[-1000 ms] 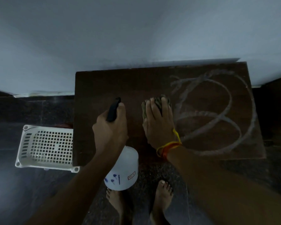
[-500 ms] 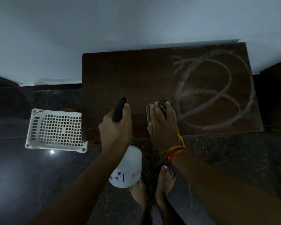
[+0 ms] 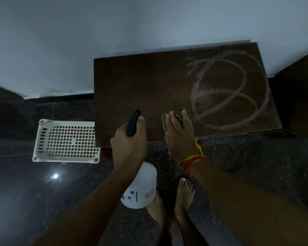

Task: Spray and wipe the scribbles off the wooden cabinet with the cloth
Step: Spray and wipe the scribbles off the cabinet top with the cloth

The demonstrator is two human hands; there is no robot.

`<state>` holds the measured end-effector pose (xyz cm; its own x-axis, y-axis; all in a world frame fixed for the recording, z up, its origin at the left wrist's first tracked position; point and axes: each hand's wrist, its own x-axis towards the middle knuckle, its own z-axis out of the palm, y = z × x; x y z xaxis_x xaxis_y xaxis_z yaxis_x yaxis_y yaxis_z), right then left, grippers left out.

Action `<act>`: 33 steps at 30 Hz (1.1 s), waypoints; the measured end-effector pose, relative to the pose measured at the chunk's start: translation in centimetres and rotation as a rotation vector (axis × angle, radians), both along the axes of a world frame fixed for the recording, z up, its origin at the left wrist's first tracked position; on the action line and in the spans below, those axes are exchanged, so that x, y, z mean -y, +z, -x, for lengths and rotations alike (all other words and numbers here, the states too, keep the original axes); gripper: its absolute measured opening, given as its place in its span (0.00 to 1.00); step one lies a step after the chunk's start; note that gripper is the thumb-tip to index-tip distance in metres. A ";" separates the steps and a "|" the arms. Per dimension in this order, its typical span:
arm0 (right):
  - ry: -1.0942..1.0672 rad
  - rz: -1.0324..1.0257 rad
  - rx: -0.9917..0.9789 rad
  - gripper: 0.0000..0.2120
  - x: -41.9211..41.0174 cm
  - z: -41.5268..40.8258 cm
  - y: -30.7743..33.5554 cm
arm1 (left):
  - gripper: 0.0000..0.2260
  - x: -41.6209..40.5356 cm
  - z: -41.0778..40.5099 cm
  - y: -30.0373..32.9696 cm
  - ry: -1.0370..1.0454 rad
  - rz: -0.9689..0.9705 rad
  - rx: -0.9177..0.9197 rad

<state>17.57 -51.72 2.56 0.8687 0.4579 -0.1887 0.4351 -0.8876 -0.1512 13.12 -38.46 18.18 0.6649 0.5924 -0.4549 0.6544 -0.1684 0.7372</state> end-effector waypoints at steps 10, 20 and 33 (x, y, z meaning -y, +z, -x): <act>0.110 0.126 -0.071 0.31 -0.9 -4.2 -2.3 | 0.20 0.4 1.5 -0.4 -0.023 0.000 0.033; 0.159 -0.003 -0.074 0.25 1.4 0.6 -1.8 | 0.18 3.2 1.8 -1.0 -0.024 0.016 0.038; -0.023 -0.413 0.143 0.17 11.7 -4.7 5.3 | 0.15 9.9 -2.2 -0.2 -0.006 0.053 0.060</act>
